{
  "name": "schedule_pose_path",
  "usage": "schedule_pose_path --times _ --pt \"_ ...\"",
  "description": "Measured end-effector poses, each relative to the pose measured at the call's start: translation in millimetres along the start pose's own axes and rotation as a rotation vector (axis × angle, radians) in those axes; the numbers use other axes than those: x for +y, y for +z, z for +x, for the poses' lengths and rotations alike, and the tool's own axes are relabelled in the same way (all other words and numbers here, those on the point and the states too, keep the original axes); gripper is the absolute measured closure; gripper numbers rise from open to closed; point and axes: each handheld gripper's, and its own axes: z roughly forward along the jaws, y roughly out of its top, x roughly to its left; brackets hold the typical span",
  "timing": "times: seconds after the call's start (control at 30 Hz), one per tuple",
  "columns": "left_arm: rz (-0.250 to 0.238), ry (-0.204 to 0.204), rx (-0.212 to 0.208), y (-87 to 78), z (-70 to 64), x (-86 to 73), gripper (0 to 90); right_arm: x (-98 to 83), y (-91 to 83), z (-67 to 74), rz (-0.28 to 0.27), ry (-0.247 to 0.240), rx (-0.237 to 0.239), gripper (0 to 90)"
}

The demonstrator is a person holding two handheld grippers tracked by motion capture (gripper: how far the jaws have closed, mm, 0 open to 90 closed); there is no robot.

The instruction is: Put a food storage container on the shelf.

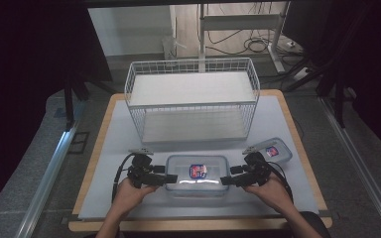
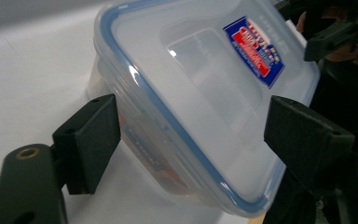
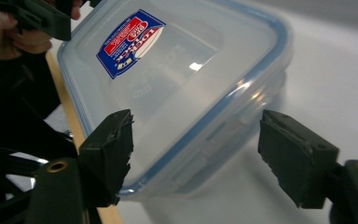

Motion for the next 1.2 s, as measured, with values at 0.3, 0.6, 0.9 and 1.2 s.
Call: schedule_pose_path --times 0.3,0.6,0.9,1.2 --pt "0.014 -0.069 -0.058 6.8 6.0 -4.8 19.4 0.7 8.7 -6.8 0.043 0.131 0.076 22.6" --pt "-0.016 -0.064 -0.065 -4.3 2.2 -11.4 30.3 -2.0 2.4 -2.0 0.029 0.123 0.072 32.2" --pt "-0.078 -0.032 -0.053 -16.3 -10.7 -26.0 44.4 -14.1 -11.5 9.4 -0.05 0.08 0.068 46.8" --pt "-0.113 -0.012 -0.03 -22.4 -22.5 -38.0 50.5 -23.8 -18.7 13.9 -0.085 0.078 0.105 54.2"
